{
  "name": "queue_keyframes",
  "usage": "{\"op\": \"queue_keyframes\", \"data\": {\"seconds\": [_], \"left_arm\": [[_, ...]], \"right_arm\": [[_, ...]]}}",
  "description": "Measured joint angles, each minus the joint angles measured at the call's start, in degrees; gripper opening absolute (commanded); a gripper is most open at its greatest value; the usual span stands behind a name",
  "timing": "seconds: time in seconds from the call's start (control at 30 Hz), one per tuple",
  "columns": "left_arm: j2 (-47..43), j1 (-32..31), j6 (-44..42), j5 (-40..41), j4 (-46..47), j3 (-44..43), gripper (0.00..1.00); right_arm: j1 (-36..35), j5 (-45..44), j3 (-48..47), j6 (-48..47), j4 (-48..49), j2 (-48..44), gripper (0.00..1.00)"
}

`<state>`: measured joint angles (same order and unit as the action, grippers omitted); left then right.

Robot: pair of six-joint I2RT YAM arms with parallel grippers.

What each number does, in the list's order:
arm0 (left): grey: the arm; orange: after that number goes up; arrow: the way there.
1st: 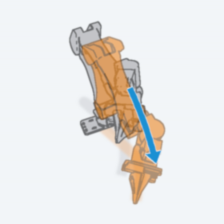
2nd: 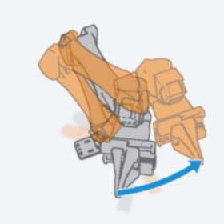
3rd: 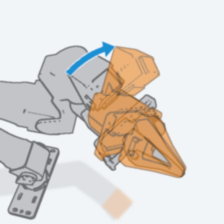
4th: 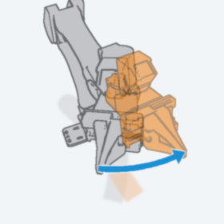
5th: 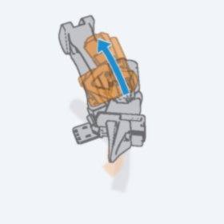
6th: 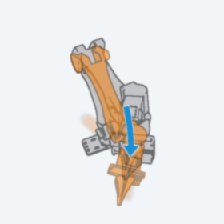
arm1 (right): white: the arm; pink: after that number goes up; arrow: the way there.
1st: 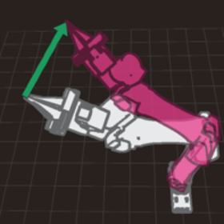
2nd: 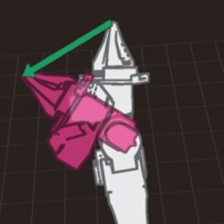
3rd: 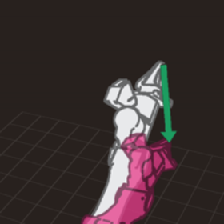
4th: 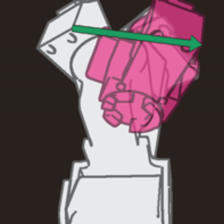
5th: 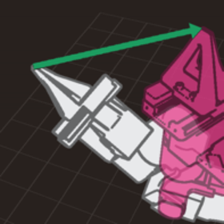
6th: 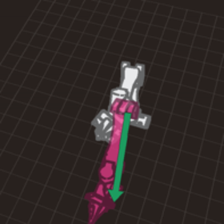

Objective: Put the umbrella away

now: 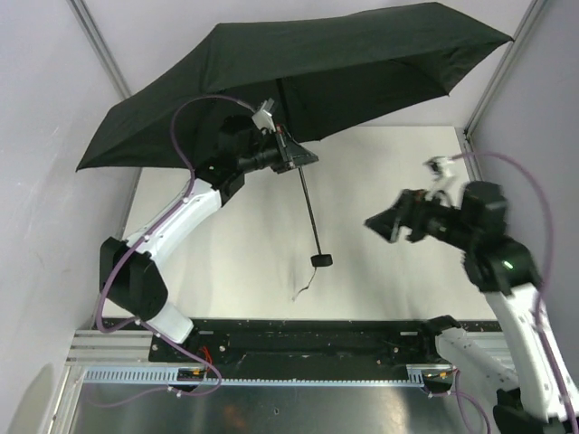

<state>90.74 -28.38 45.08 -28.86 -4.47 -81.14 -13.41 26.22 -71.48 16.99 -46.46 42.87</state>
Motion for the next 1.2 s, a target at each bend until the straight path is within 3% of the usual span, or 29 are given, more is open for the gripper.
{"op": "queue_keyframes", "data": {"seconds": [0.13,0.33,0.5,0.7,0.87,0.9,1.0,1.07,1.1,1.2], "left_arm": [[-2.1,-1.3,2.2,-2.3,1.7,0.5,0.0],[-5.5,-3.0,5.0,-4.8,6.6,3.7,0.0],[-6.8,-3.5,5.2,-6.1,9.3,5.3,0.0],[-7.9,-4.2,5.0,-7.0,11.5,5.5,0.0],[-8.0,-5.3,5.0,-8.7,14.8,5.5,0.0],[-8.0,-5.7,5.1,-9.1,15.5,5.5,0.0],[-8.0,-6.6,5.1,-10.3,17.3,5.5,0.0],[-8.0,-7.0,5.0,-10.7,18.0,5.5,0.0],[-7.9,-7.0,5.3,-10.8,18.1,5.5,0.03],[-7.9,-7.2,7.8,-10.7,18.3,5.5,0.33]], "right_arm": [[-10.4,3.3,12.3,8.2,11.7,7.2,0.94],[-27.7,-0.1,14.3,14.6,25.8,16.3,0.88],[-30.2,-2.2,15.1,17.9,31.4,20.4,0.81],[-27.9,-2.1,17.3,19.3,34.8,17.1,0.71],[-27.4,-1.6,17.5,20.5,39.2,15.2,0.47],[-27.6,-1.6,17.6,20.8,39.9,15.2,0.41],[-28.4,-1.9,18.2,20.6,41.4,15.2,0.08],[-28.9,-2.1,18.9,20.2,42.8,15.0,0.02],[-29.1,-2.1,19.3,19.3,44.0,14.5,0.01],[-30.8,-5.2,21.0,18.7,45.3,12.2,0.0]]}}
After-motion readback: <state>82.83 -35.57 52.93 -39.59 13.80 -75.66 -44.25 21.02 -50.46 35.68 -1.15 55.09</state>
